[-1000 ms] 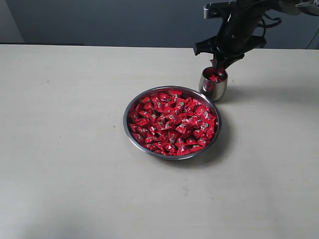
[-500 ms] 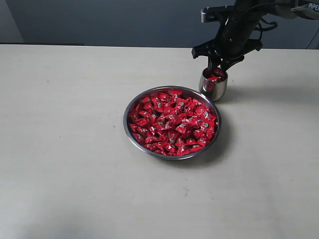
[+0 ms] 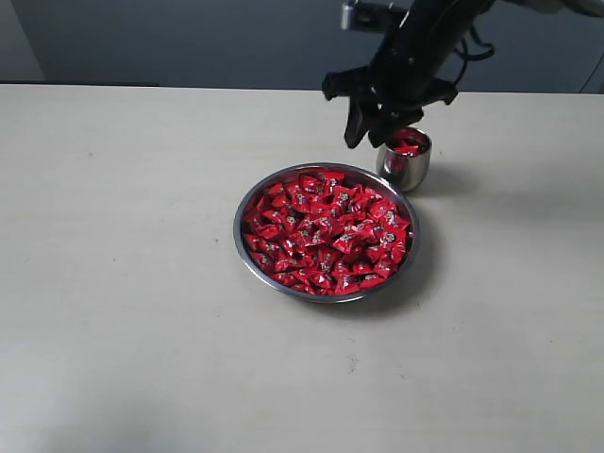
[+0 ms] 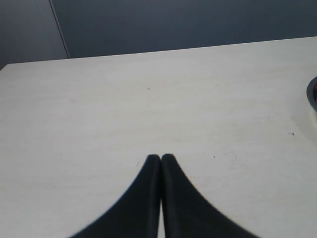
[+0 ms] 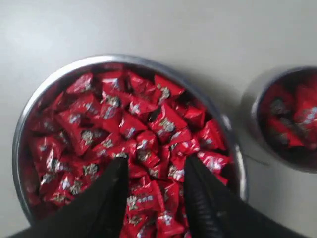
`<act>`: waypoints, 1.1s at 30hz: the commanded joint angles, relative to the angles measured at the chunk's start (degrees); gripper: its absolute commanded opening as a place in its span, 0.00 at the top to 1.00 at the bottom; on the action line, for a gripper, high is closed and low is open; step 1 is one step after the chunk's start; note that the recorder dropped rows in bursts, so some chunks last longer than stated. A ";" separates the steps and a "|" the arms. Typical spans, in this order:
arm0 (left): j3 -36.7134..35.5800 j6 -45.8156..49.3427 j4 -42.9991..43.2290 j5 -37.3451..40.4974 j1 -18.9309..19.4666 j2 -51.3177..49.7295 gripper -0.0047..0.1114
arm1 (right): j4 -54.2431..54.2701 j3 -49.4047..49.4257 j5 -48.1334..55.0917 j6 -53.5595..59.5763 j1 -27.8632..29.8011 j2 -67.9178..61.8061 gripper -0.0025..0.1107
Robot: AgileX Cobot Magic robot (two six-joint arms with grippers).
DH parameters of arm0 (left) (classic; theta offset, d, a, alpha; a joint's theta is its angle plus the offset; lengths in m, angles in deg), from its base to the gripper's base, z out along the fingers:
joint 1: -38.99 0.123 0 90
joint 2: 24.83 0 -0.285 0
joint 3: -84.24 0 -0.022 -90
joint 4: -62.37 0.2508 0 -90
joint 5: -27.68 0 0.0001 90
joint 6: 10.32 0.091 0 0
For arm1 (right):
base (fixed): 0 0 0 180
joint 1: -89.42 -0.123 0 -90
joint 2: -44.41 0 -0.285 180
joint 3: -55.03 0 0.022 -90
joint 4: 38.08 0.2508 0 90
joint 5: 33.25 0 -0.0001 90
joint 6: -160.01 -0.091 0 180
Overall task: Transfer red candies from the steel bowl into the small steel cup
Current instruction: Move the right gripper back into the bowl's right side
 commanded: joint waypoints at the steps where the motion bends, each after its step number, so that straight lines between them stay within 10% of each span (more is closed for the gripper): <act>1: -0.11 -0.11 0.13 -0.48 -0.01 0.27 0.96 | -1.22 2.03 2.24 3.83 -4.10 -1.95 0.65; 33: -0.11 -0.11 0.13 -0.48 -0.01 0.27 0.96 | 3.25 37.89 -28.86 5.98 -5.07 13.01 0.65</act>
